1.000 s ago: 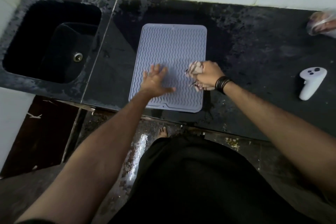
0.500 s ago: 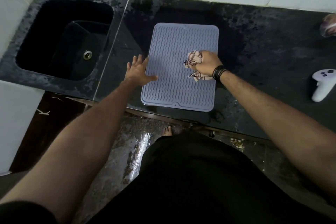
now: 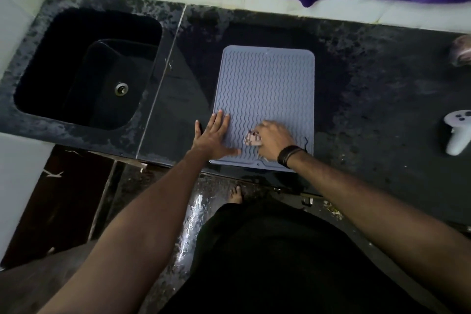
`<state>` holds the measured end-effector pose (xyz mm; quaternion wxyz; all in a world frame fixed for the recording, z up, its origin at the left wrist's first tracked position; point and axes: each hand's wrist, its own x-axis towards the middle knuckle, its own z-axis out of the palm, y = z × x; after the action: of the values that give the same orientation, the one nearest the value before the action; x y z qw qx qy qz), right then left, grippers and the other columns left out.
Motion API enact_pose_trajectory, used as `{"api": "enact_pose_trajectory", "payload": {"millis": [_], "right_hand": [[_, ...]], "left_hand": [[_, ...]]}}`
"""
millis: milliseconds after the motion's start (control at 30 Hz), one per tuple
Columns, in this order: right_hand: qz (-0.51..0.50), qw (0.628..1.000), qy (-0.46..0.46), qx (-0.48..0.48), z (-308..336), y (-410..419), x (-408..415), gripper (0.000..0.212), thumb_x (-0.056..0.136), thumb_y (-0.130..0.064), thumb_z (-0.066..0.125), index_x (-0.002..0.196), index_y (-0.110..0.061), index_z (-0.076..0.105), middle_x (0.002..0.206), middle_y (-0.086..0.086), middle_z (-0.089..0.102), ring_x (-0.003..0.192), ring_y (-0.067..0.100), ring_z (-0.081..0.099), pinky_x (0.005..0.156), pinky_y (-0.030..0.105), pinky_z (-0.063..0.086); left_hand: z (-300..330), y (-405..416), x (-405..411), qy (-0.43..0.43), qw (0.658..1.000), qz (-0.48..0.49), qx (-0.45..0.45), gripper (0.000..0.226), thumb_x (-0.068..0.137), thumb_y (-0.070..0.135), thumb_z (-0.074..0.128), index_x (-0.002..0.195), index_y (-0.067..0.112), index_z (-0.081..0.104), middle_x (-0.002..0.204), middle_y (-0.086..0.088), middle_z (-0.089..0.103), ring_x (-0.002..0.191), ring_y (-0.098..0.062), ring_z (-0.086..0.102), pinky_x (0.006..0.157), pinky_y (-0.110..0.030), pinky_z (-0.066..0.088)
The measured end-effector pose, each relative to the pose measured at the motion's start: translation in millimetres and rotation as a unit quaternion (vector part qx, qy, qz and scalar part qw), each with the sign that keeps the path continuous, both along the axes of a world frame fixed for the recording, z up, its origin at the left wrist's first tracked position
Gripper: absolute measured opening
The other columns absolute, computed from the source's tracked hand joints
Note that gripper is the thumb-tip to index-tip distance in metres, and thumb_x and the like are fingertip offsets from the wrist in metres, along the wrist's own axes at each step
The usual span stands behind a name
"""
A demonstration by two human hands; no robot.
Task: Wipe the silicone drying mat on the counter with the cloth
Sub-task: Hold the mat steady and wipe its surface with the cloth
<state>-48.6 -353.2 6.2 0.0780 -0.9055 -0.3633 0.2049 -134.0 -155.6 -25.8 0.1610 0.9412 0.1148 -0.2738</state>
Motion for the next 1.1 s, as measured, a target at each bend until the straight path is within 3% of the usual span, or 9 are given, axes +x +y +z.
{"api": "enact_pose_trajectory", "payload": {"millis": [167,233,367,533,700,867,1000,1100], "right_hand": [[0.054,0.997,0.039,-0.031,4.4,-1.9,-0.6,0.028,0.073,-0.020,0.066,0.100,-0.012,0.065,0.104,0.009,0.061,0.099,0.027,0.058,0.081,0.038,0.052],[0.022,0.998,0.058,-0.024,8.0,7.9,12.9,0.020,0.075,-0.026,0.066,0.090,-0.013,0.064,0.098,0.009,0.062,0.093,0.027,0.060,0.074,0.036,0.053],[-0.107,0.993,0.015,0.037,3.1,18.5,28.0,0.042,0.078,-0.028,0.071,0.113,-0.009,0.060,0.117,0.010,0.057,0.109,0.028,0.054,0.093,0.041,0.046],[-0.082,0.997,0.011,0.001,-8.3,-2.9,-14.8,0.058,0.074,-0.024,0.072,0.128,-0.014,0.053,0.132,0.008,0.050,0.125,0.027,0.045,0.109,0.041,0.034],[-0.085,0.995,0.058,-0.003,-0.7,-29.6,-40.7,0.052,0.070,-0.026,0.074,0.119,-0.015,0.059,0.122,0.008,0.057,0.117,0.028,0.051,0.100,0.038,0.042],[-0.247,0.966,-0.013,0.074,6.1,-42.7,2.9,0.044,0.071,-0.014,0.072,0.114,-0.009,0.062,0.112,0.013,0.061,0.104,0.031,0.056,0.087,0.036,0.047],[-0.242,0.969,-0.037,0.011,1.0,-36.2,43.6,0.046,0.076,-0.016,0.069,0.121,-0.012,0.059,0.119,0.012,0.057,0.112,0.031,0.052,0.094,0.042,0.043],[-0.198,0.980,-0.028,-0.013,-4.5,-40.8,37.8,0.053,0.074,-0.020,0.072,0.124,-0.013,0.056,0.124,0.010,0.054,0.118,0.030,0.049,0.099,0.042,0.039]], "left_hand": [[-14.3,7.6,-8.4,-0.052,0.998,-0.016,-0.017,0.121,0.074,0.092,0.040,0.157,0.030,-0.022,0.165,0.005,-0.030,0.152,-0.014,-0.025,0.119,-0.062,-0.015],[-19.3,6.8,-12.4,-0.079,0.997,-0.016,-0.007,0.119,0.073,0.094,0.032,0.158,0.030,-0.021,0.165,0.005,-0.028,0.152,-0.014,-0.025,0.120,-0.060,-0.014],[-31.0,-3.0,-18.9,-0.138,0.990,-0.001,0.033,0.114,0.077,0.093,0.027,0.160,0.027,-0.014,0.167,0.004,-0.022,0.154,-0.014,-0.020,0.121,-0.059,-0.012],[-39.1,-3.8,-21.9,-0.166,0.985,-0.006,0.052,0.109,0.081,0.091,0.025,0.162,0.026,-0.007,0.169,0.001,-0.014,0.155,-0.016,-0.014,0.121,-0.061,-0.011],[-38.2,-3.3,-22.4,-0.184,0.982,-0.011,0.045,0.108,0.083,0.090,0.027,0.162,0.023,-0.002,0.170,-0.002,-0.009,0.156,-0.018,-0.010,0.121,-0.061,-0.009],[-32.8,-20.9,-15.0,-0.239,0.970,-0.035,0.012,0.098,0.092,0.078,0.038,0.162,0.017,0.009,0.170,-0.007,0.002,0.157,-0.023,-0.003,0.125,-0.054,-0.006],[-28.5,-41.9,23.0,-0.185,0.981,-0.046,-0.041,0.099,0.093,0.072,0.044,0.163,0.016,0.001,0.170,-0.007,-0.006,0.156,-0.026,-0.010,0.125,-0.052,-0.006],[-33.0,-45.4,29.8,-0.144,0.989,-0.036,-0.020,0.102,0.092,0.074,0.040,0.162,0.015,-0.005,0.169,-0.005,-0.013,0.155,-0.025,-0.016,0.124,-0.050,-0.012]]}}
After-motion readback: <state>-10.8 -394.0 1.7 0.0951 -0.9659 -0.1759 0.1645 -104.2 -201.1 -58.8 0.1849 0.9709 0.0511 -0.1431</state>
